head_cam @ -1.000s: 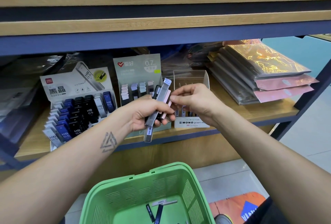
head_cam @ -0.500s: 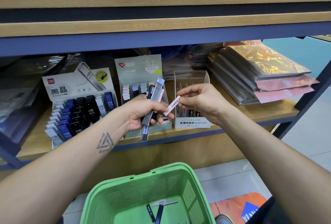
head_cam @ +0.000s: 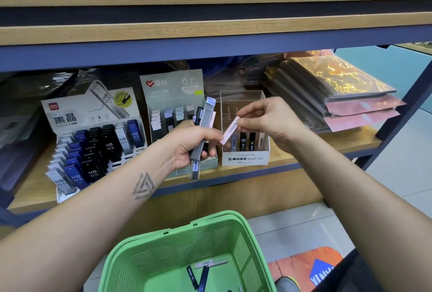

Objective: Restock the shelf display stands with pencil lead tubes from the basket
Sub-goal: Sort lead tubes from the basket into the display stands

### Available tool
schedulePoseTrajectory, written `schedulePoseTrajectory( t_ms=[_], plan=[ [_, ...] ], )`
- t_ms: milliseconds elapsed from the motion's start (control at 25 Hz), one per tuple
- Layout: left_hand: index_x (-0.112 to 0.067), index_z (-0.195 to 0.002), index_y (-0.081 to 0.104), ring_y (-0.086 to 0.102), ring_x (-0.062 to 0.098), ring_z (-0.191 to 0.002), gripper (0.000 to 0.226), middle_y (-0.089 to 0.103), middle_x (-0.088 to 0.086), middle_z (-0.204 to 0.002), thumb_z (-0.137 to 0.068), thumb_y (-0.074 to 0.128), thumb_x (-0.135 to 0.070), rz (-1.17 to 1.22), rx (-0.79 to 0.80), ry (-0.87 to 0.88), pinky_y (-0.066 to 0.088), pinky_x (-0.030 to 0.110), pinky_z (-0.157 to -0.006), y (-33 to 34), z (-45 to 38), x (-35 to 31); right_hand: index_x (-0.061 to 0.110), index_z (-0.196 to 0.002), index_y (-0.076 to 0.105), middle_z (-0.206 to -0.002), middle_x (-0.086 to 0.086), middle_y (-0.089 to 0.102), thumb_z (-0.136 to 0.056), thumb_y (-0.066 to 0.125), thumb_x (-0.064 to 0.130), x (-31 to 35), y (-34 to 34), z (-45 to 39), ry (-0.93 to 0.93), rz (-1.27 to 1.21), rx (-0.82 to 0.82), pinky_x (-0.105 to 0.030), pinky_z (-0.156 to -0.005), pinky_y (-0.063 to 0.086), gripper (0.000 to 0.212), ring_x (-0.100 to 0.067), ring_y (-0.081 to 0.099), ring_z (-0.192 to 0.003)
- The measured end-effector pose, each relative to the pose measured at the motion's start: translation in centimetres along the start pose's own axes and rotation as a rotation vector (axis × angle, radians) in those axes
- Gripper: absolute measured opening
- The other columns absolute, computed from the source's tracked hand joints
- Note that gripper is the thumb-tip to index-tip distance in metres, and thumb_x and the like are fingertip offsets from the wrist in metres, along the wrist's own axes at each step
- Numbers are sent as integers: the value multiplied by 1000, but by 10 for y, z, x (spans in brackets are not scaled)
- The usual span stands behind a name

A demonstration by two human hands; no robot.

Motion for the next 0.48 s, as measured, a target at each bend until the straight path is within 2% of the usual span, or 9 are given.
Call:
schedulePoseTrajectory(
  t_ms=[120, 200, 360, 480],
  plan=[
    [11, -114, 64, 53, 15, -50, 31, 75, 24, -100, -87, 71, -4, 21, -41, 1, 43, 18, -38, 1, -4, -2, 12, -92, 77, -79, 0, 75, -80, 82, 6, 10, -36, -2, -96, 388, -153, -27, -75, 61, 15, -12, 74, -76],
    [9, -114, 64, 52, 14, -49, 31, 76, 22, -100, -88, 71, -5, 17, -39, -13, 43, 18, -38, 1, -4, -1, 18, -94, 78, -81, 9, 72, -82, 83, 11, 10, -44, 2, -144, 677, -190, -23, -76, 56, 15, -6, 69, -78],
    [6, -115, 63, 51, 12, -47, 32, 76, 21, -103, -88, 72, -7, -2, -6, -48, 42, 17, -38, 4, -5, 4, 16, -99, 79, -89, 1, 73, -87, 77, 9, -6, -33, 10, -169, 877, -144, -32, -81, 57, 14, -16, 69, -86],
    [7, -114, 64, 52, 13, -47, 33, 76, 20, -102, -86, 74, -7, -13, 12, -40, 43, 18, -38, 4, -5, 4, 14, -97, 78, -93, -5, 75, -88, 74, 5, -15, -28, 10, -183, 956, -136, -34, -79, 57, 13, -22, 69, -88]
  ],
)
Point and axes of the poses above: each hand's wrist, its own z-axis away from the middle knuckle, its own y-axis out of the palm, x = y × z, the point moved 5 cm from there along -z, towards the middle knuckle
